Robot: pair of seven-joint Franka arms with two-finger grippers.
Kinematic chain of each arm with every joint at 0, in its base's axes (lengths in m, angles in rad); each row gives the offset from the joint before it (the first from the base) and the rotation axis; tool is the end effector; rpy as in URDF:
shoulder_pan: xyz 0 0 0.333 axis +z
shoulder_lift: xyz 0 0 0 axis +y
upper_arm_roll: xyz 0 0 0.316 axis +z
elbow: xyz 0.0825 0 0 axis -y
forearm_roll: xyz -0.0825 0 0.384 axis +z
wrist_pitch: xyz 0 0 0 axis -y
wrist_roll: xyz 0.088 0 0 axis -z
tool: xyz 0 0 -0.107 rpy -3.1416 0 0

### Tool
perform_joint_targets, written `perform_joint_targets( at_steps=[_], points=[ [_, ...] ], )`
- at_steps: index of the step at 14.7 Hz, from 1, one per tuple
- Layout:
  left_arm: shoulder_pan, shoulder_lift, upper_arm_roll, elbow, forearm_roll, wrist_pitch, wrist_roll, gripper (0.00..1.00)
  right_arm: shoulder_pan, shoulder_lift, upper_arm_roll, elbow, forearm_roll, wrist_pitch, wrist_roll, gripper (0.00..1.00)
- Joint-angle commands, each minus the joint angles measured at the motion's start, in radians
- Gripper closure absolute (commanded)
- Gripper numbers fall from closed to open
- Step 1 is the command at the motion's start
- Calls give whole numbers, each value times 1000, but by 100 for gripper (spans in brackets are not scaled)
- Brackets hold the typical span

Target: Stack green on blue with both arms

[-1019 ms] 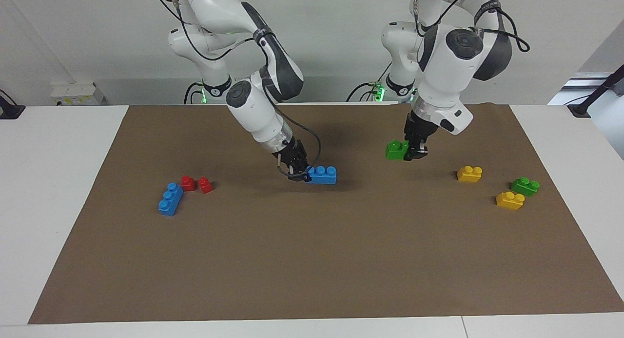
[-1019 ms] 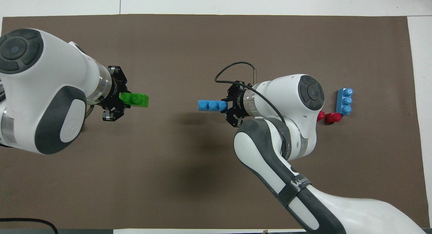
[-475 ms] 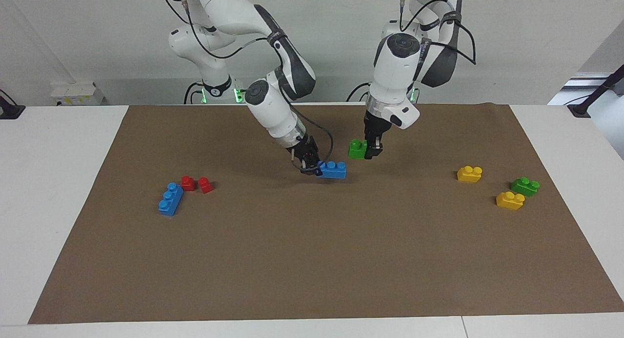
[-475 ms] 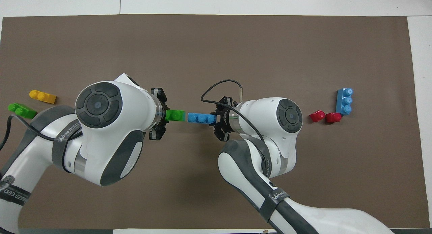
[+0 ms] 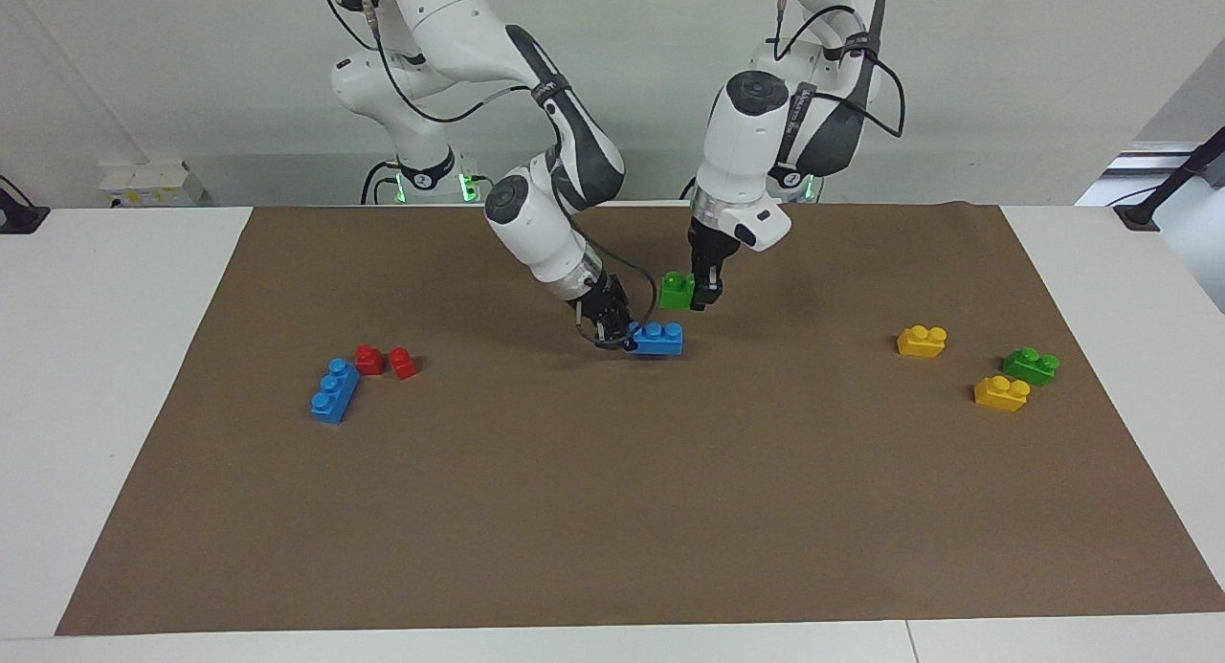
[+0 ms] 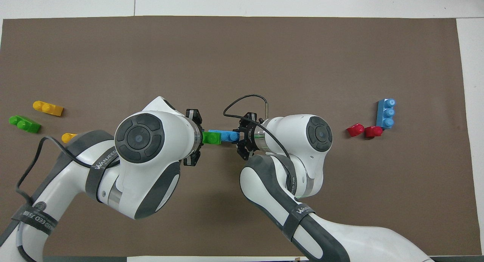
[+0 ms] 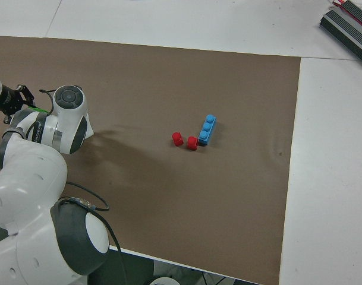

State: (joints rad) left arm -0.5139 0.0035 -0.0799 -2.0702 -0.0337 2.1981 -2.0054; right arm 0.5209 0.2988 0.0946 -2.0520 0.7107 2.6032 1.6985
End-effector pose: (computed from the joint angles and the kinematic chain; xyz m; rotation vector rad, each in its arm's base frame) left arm 0.4639 -0.3145 0.4407 2.2762 1.9757 0.0085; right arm 0.5080 0.3402 0.3145 -1.8225 2.0022 0.4533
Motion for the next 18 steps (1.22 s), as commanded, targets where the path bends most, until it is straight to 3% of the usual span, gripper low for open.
perform_joint_targets(
  at_steps=[1, 18],
  points=[
    [-18, -10, 15, -34, 17, 41, -21, 100, 5, 0, -1, -17, 48, 29, -30, 98],
    [-34, 102, 17, -51, 51, 176, -27, 100, 17, 45, -1, -37, 55, 104, -30, 95]
  ],
)
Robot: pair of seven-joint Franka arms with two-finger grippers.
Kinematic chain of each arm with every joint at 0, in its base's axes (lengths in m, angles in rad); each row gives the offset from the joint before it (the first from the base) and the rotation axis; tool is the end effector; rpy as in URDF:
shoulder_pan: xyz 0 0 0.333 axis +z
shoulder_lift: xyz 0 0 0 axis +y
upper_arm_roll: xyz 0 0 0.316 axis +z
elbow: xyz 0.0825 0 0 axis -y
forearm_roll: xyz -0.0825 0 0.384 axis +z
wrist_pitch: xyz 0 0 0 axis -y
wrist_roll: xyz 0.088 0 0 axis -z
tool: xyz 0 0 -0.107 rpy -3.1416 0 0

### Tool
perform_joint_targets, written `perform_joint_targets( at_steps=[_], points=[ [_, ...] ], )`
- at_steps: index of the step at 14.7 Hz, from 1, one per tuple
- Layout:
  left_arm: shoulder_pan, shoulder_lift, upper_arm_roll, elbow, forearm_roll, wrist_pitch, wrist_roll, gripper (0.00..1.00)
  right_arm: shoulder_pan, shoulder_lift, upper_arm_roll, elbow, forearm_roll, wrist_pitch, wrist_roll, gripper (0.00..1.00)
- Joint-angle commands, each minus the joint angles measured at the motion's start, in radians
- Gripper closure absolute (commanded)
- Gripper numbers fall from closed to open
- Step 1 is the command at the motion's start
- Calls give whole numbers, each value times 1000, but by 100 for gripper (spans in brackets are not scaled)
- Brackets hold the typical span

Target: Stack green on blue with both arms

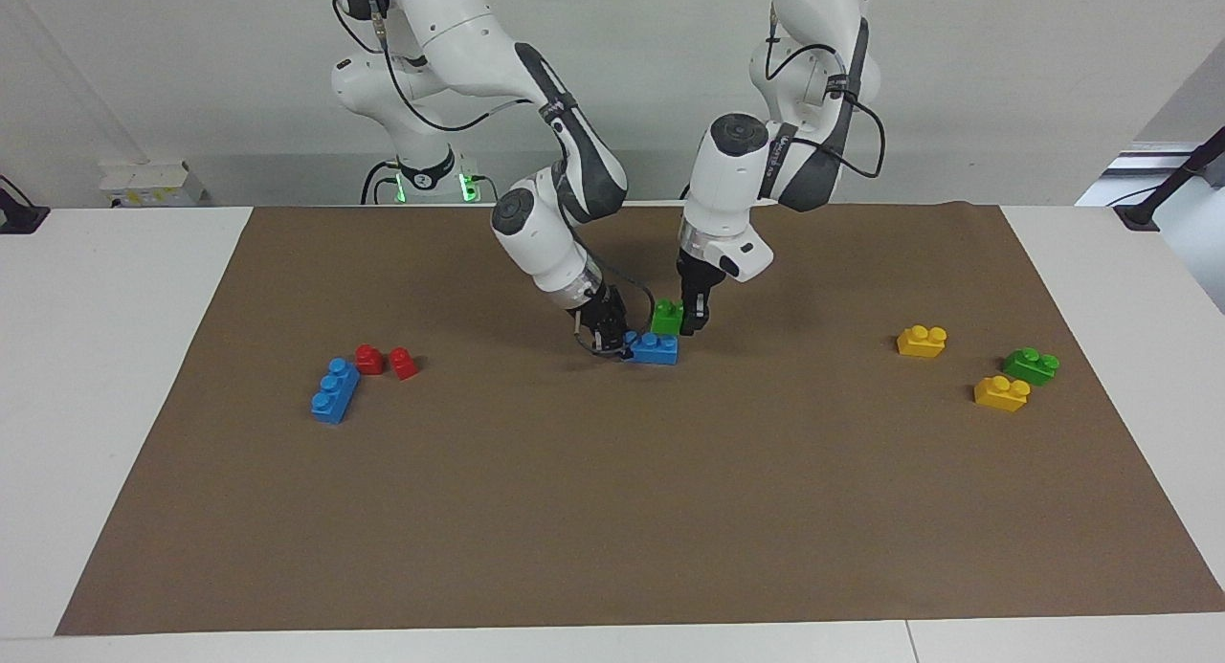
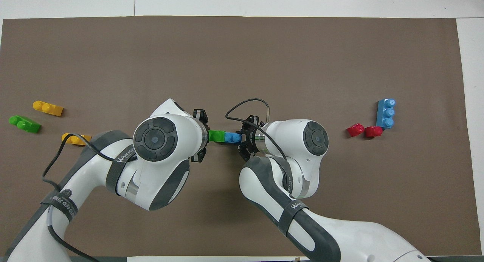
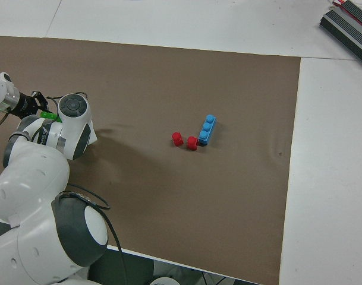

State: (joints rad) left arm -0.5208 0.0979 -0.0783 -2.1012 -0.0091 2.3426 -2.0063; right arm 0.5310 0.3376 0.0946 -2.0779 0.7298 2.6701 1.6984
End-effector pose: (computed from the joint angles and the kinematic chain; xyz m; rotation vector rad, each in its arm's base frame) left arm 0.4747 -0.3236 0.3873 2.2801 1.9479 0.0361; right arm 0.5035 0.3371 0.2853 -1.7978 2.0455 0.4268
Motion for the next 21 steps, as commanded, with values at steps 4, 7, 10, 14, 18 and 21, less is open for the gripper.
perform_joint_targets(
  at_steps=[4, 7, 10, 14, 18, 21],
  points=[
    [-28, 9, 15, -39, 28, 58, -25, 100, 11, 9, -1, -16, 36, 47, -29, 95],
    [-51, 32, 15, -43, 29, 63, -25, 100, 11, 8, -1, -17, 36, 47, -29, 95],
    [-56, 54, 15, -39, 41, 72, -28, 100, 11, 9, -1, -16, 34, 47, -29, 95],
    [-64, 74, 17, -30, 50, 93, -42, 100, 11, 9, -1, -16, 36, 47, -29, 95],
    [-56, 75, 17, -19, 112, 72, -42, 100, 11, 9, -1, -16, 36, 47, -29, 95],
    [-57, 78, 17, -22, 115, 76, -42, 100, 11, 9, -1, -16, 36, 47, -29, 95]
  ],
)
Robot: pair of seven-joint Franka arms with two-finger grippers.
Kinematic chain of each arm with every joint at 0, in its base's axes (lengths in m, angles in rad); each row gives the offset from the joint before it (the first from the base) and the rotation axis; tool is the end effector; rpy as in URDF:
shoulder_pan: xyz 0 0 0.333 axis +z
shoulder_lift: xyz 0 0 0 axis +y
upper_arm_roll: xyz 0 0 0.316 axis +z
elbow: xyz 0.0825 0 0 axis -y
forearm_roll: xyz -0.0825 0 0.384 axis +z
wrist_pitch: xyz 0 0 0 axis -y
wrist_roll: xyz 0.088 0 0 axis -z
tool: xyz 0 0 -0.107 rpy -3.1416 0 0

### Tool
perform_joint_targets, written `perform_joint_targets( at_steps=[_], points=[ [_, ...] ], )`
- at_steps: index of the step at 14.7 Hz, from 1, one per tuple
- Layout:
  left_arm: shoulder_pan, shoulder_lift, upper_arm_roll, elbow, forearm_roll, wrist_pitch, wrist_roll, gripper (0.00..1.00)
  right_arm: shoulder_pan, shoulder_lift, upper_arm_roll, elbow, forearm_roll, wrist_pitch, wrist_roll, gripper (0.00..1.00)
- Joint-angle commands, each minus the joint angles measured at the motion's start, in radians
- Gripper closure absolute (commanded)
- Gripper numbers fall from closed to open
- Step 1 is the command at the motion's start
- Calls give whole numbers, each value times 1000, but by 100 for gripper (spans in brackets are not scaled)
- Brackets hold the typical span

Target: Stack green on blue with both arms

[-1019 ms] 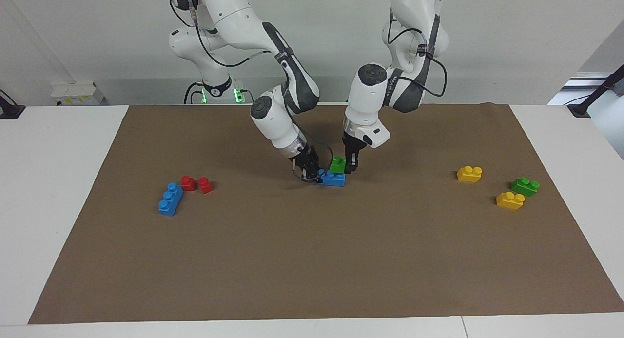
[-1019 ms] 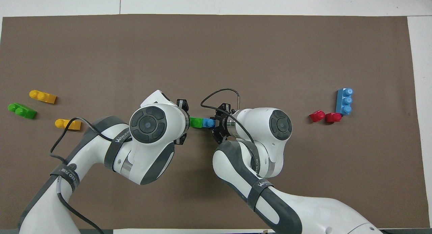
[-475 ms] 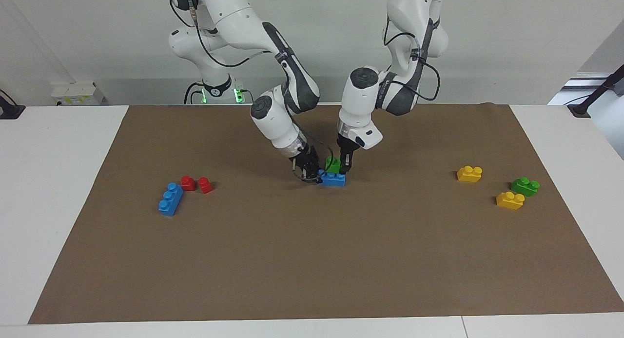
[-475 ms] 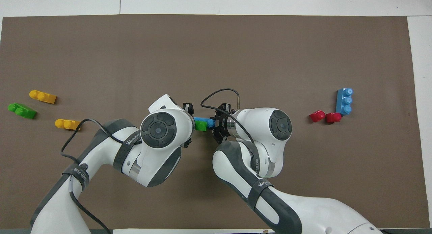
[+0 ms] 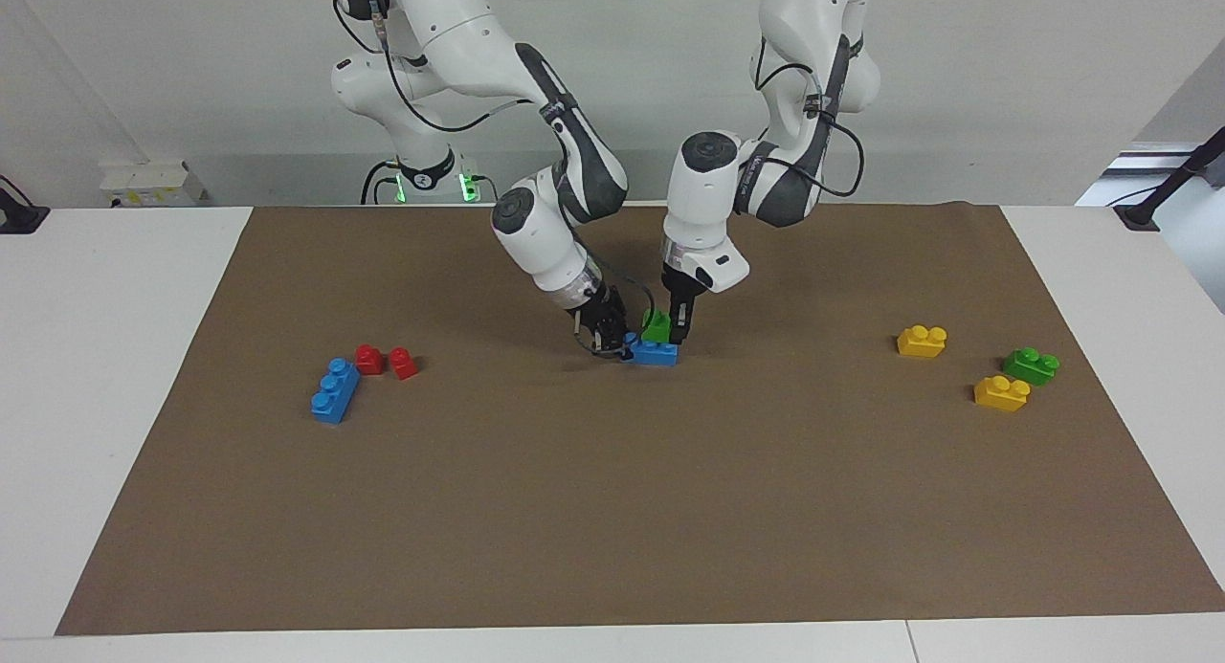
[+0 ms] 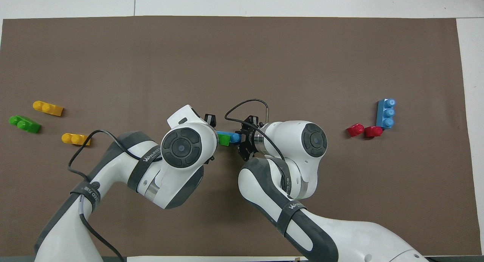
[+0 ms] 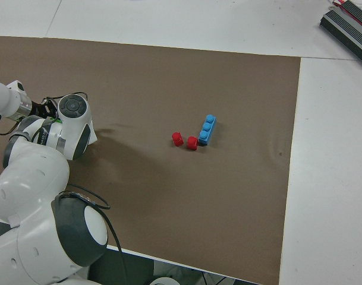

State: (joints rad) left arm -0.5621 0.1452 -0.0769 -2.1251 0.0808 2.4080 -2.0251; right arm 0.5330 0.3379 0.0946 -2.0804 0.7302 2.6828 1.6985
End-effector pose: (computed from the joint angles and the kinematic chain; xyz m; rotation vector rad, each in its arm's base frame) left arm 0.4632 -0.3426 0.3560 2.3721 1.8627 0.1186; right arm 0.5034 0.3371 0.2851 -1.7926 2.0437 0.4159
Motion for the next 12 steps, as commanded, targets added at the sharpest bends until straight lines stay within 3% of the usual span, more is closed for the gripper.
perform_joint_targets(
  at_steps=[1, 11, 12],
  points=[
    [-19, 45, 16, 4, 27, 17, -24, 100, 8, 9, -1, -14, 35, 34, -29, 95],
    [-16, 85, 16, 11, 74, 43, -30, 100, 8, 9, -1, -14, 35, 34, -33, 94],
    [-12, 83, 16, 16, 82, 42, -29, 1, 8, 9, -1, -14, 35, 34, -33, 94]
  ],
)
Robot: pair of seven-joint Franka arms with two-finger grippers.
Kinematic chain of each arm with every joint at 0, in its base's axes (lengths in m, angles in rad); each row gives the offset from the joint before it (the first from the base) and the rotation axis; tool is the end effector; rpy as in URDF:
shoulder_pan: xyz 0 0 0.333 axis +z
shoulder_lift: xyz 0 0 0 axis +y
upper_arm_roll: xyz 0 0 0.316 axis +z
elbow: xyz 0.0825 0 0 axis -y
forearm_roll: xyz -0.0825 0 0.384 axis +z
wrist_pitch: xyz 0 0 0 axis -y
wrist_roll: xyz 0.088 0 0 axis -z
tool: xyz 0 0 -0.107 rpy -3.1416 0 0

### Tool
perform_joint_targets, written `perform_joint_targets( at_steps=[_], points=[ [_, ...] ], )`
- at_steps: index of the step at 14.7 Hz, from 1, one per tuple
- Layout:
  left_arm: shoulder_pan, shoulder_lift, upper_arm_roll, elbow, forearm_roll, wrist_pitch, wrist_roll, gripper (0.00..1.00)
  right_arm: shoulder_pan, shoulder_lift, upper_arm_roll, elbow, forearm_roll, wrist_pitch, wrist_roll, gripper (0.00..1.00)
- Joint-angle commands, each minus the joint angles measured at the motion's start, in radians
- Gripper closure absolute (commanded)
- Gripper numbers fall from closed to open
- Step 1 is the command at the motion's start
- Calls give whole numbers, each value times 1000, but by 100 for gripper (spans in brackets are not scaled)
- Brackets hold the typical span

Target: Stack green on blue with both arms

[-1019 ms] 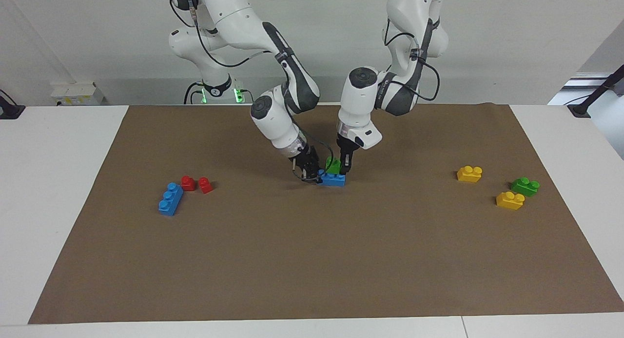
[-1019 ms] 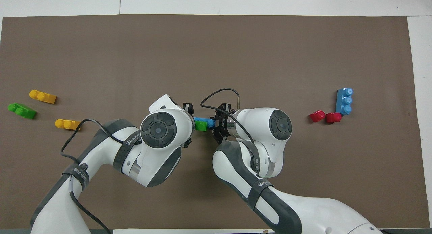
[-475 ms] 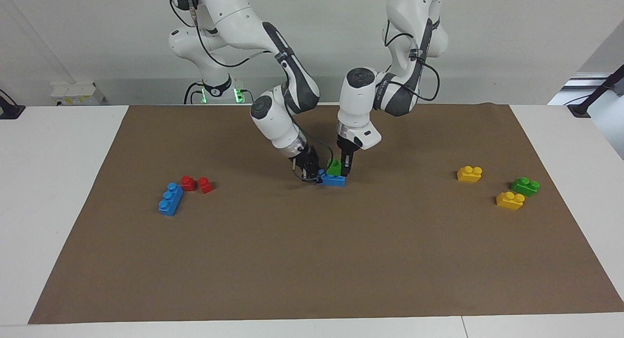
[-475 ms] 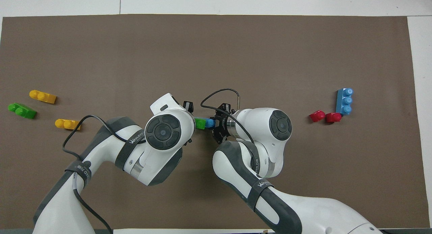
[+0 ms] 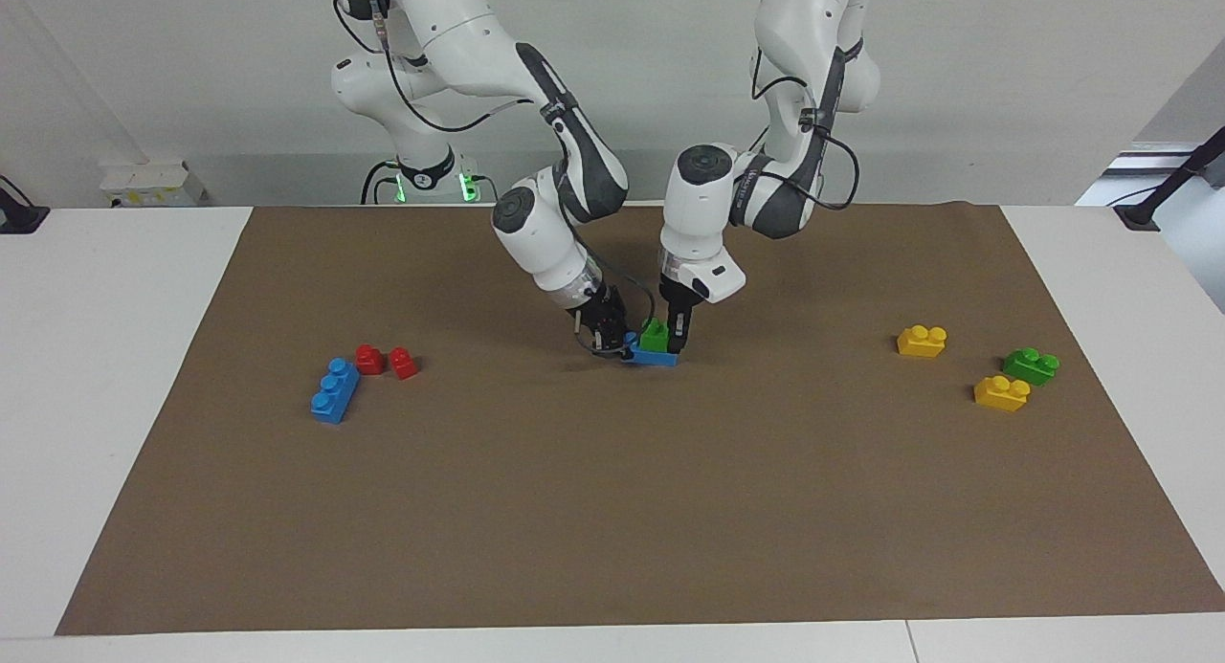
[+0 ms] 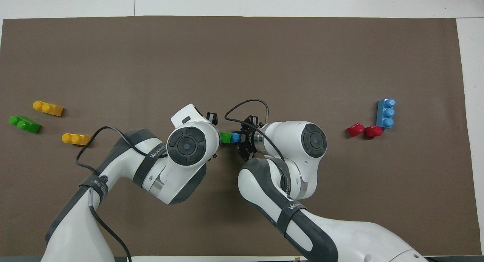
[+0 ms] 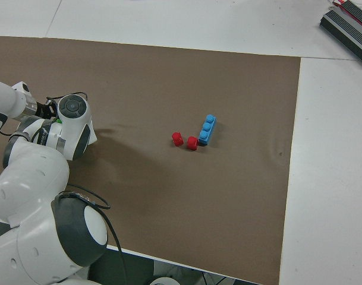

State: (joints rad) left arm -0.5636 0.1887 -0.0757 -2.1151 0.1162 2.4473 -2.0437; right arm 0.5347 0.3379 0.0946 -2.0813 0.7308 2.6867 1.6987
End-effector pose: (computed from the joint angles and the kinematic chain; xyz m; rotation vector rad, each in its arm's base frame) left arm 0.4687 -0.3472 0.3393 2.3773 1.8504 0.1474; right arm 0.5030 0.3376 0.2851 -1.7915 2.0427 0.4133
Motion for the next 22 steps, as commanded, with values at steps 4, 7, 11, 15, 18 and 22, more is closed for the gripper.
perform_joint_targets(
  at_steps=[4, 7, 11, 15, 18, 22],
  points=[
    [-1, -11, 17, 9, 48, -36, 7, 0, 7, 9, -1, -13, 35, 30, -33, 83],
    [27, -58, 16, 10, 48, -100, 49, 0, 5, 9, -1, -11, 35, 28, -31, 34],
    [69, -104, 17, 20, 48, -148, 95, 0, 5, 9, -1, -3, 33, 25, -30, 23],
    [129, -146, 19, 52, 46, -221, 186, 0, -1, 12, -3, 12, 33, 15, -34, 23],
    [169, -152, 20, 101, 43, -296, 296, 0, -9, 12, -3, 15, 33, 15, -42, 22],
    [235, -158, 19, 161, 22, -376, 422, 0, -22, 12, -3, 18, 33, 2, -68, 21]
  ],
)
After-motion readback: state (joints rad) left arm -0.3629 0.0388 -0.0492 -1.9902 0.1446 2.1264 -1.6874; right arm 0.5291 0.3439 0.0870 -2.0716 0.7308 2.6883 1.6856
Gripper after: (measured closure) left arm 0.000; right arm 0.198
